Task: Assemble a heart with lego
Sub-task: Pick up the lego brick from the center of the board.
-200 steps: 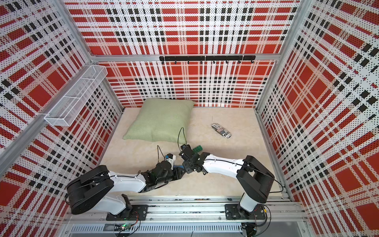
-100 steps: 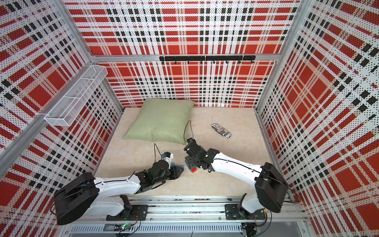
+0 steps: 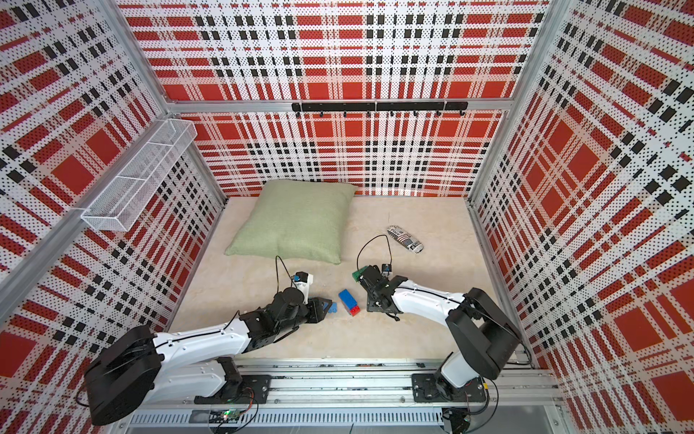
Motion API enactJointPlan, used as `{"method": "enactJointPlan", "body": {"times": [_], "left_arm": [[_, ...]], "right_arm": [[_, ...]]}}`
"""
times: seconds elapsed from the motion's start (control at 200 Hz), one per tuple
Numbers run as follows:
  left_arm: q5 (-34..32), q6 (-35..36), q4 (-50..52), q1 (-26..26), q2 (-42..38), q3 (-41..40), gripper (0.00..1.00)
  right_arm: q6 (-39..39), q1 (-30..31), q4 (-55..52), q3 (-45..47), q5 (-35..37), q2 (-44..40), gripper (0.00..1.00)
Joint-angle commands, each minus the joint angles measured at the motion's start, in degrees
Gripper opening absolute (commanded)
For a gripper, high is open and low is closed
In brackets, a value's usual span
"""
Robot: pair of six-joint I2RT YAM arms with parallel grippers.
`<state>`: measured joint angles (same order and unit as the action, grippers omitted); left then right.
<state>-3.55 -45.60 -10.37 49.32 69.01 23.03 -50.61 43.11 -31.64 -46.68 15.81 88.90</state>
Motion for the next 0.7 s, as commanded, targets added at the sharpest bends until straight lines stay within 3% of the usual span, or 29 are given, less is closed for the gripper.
{"method": "enactJointPlan", "body": {"times": [0.0,0.13,0.451,0.696], "left_arm": [[-0.7,1.9,1.0,-1.0,-1.8,0.6,0.44],[0.1,2.0,0.1,-2.1,-2.5,-0.7,0.44],[1.7,2.2,0.1,-3.8,-3.4,-1.2,0.45],[1.8,2.2,0.2,-4.1,-3.4,-1.2,0.46]], "right_arm": [[-3.5,0.3,2.8,-1.0,1.3,2.0,0.72],[-4.3,-0.2,3.2,-1.9,3.4,4.4,0.65],[-5.1,-0.2,2.1,-4.4,5.3,6.7,0.58],[-4.1,-0.2,0.1,-4.1,6.7,3.8,0.43]]}}
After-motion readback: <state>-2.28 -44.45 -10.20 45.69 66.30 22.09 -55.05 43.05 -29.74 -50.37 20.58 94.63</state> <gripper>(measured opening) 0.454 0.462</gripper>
